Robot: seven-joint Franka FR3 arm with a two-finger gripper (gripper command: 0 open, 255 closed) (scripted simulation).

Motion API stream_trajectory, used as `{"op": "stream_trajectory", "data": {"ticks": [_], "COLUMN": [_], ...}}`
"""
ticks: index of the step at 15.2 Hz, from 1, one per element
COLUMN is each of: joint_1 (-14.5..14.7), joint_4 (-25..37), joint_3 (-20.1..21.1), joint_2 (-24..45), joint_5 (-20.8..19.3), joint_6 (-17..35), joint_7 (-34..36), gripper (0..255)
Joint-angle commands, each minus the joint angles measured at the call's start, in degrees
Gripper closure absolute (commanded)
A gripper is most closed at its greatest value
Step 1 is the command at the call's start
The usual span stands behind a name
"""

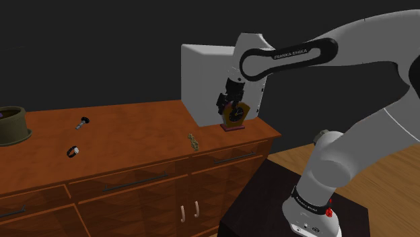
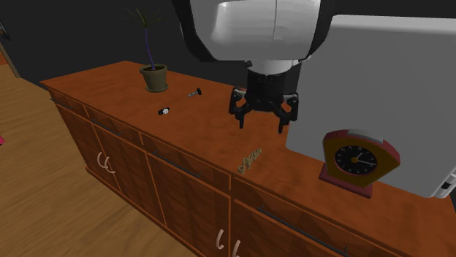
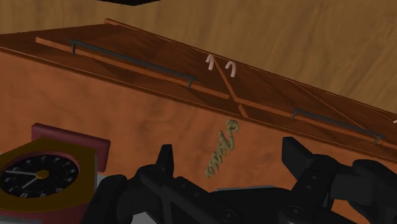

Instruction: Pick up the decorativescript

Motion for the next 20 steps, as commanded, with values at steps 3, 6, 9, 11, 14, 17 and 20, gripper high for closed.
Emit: {"op": "stream_trajectory", "data": {"ticks": [3, 6, 9, 11, 14, 17, 20], "joint_1": [-0.1, -0.2, -0.3, -0.3, -0.3, 0.0, 0.3], "joint_4": [0.7, 2.2, 4.5, 6.4, 9.8, 13.9, 18.7], "joint_3": [0.5, 1.0, 1.4, 1.6, 1.7, 1.6, 1.4], "joint_2": [8.1, 14.5, 21.2, 25.7, 32.6, 39.4, 46.2], "joint_5": [-0.3, -0.6, -1.2, -1.7, -2.6, -3.6, -4.4], "joint_6": [7.5, 12.4, 16.7, 19.3, 22.6, 25.3, 27.2], "joint_7": [1.4, 2.7, 4.0, 5.0, 6.5, 8.0, 9.3], "gripper": [0, 0, 0, 0, 0, 0, 0]}}
